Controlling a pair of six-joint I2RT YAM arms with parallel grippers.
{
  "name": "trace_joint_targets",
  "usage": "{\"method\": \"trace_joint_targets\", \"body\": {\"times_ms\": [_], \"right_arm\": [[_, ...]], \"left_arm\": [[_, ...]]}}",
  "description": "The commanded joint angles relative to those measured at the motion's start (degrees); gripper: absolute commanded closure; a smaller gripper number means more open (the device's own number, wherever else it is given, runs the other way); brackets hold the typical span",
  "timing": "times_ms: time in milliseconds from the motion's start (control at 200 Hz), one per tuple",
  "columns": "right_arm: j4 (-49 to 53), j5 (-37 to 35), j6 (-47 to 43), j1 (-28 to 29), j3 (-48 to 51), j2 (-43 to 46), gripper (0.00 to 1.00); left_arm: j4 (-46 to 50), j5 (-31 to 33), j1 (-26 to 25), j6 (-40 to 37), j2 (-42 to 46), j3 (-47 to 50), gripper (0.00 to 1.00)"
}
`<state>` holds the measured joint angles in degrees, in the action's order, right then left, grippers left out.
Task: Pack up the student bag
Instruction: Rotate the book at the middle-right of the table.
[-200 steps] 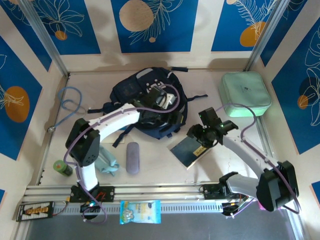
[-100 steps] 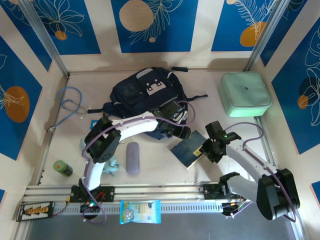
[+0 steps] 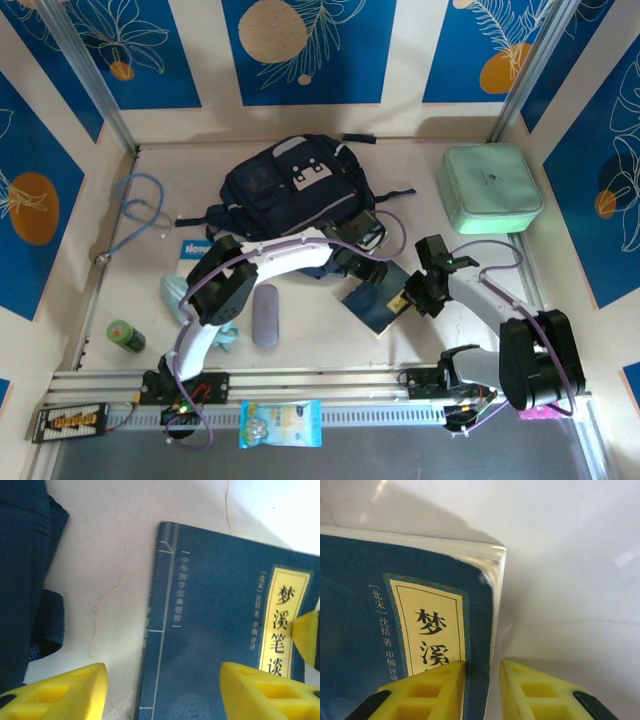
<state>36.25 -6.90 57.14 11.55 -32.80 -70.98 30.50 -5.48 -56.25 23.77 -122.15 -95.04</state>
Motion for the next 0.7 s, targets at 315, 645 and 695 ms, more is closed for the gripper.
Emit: {"method": "trace_joint_targets", "body": {"times_ms": [315,645,695], "right_arm": [[0.7,3.7,-11.0,-4.2,-8.1,-4.2,0.67],[5.2,5.9,-4.5,1.5,-1.7,2.4,0.6],[4.8,5.5,-4.1,1.5,-1.0,2.3,0.61]], "left_arm": [[8.3,2.1,-0.8,1.9,-6.1,-6.5,0.47],[8.6,0.8,-0.7,2.8,-7.3,-6.4,0.52],[8.8,0.8,-0.8,3.0,-7.7,-6.5,0.54]]}}
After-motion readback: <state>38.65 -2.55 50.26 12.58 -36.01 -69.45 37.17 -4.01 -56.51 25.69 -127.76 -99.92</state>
